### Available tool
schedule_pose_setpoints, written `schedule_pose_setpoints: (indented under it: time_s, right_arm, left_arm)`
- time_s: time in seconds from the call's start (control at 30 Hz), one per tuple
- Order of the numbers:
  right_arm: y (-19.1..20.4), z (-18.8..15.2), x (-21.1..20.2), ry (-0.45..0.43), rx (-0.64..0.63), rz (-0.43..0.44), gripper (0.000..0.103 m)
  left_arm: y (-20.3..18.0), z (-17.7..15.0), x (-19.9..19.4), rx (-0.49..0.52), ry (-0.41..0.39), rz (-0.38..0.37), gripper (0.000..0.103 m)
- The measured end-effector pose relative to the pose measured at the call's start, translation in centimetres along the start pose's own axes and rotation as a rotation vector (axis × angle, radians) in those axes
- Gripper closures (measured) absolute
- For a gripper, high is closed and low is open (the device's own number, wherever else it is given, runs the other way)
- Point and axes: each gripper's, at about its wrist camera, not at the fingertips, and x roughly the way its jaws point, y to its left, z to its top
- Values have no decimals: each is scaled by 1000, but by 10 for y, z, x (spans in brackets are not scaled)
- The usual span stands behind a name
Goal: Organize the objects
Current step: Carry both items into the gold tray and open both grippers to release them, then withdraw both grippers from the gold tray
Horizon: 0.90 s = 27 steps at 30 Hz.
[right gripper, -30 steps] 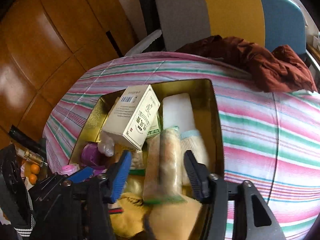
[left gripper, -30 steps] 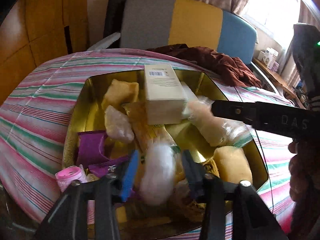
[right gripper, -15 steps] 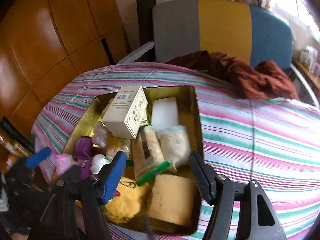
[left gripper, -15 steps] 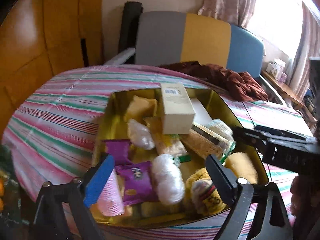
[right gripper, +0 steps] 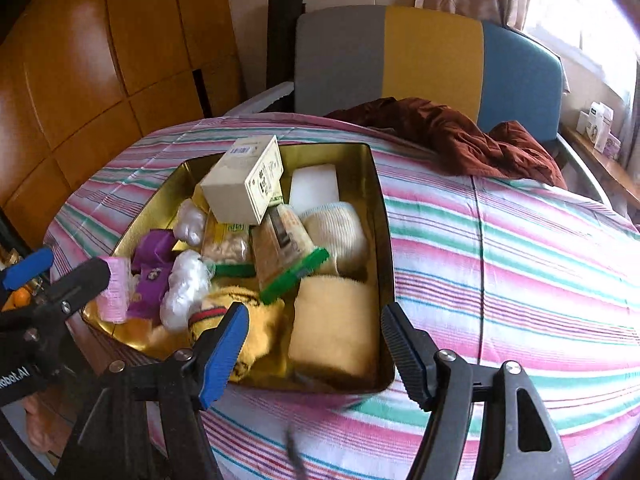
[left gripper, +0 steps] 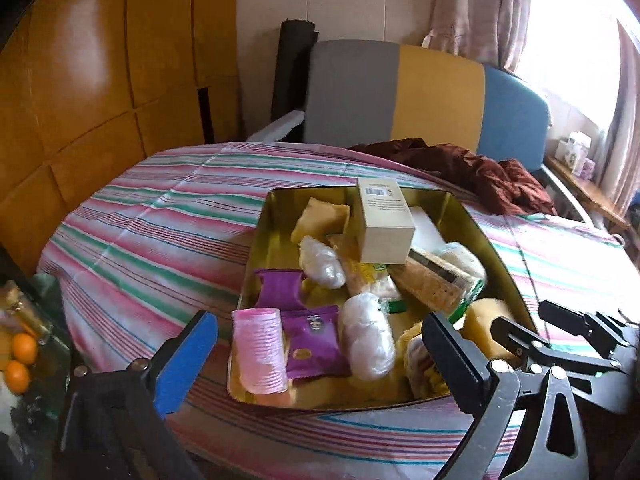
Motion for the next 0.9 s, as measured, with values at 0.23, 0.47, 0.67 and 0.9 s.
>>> schedule_pose_setpoints:
  time_s: [0.23, 0.47, 0.67, 0.9]
  right_arm:
    - [4, -3, -6, -28, -18, -25, 33]
    - [8, -2, -6, -37, -32, -33, 33]
    - [11, -3, -4, -34, -40, -31, 33]
    - [11, -2, -5, -46, -45, -42, 33]
  left_arm:
    - [4, -3, -6, -29, -7, 2, 0]
    - [4, -5, -5, -35, 5, -2, 0]
    - [5, -7, -2, -31, 0, 15, 0]
    - [9, -9, -1, -43, -2, 23, 1]
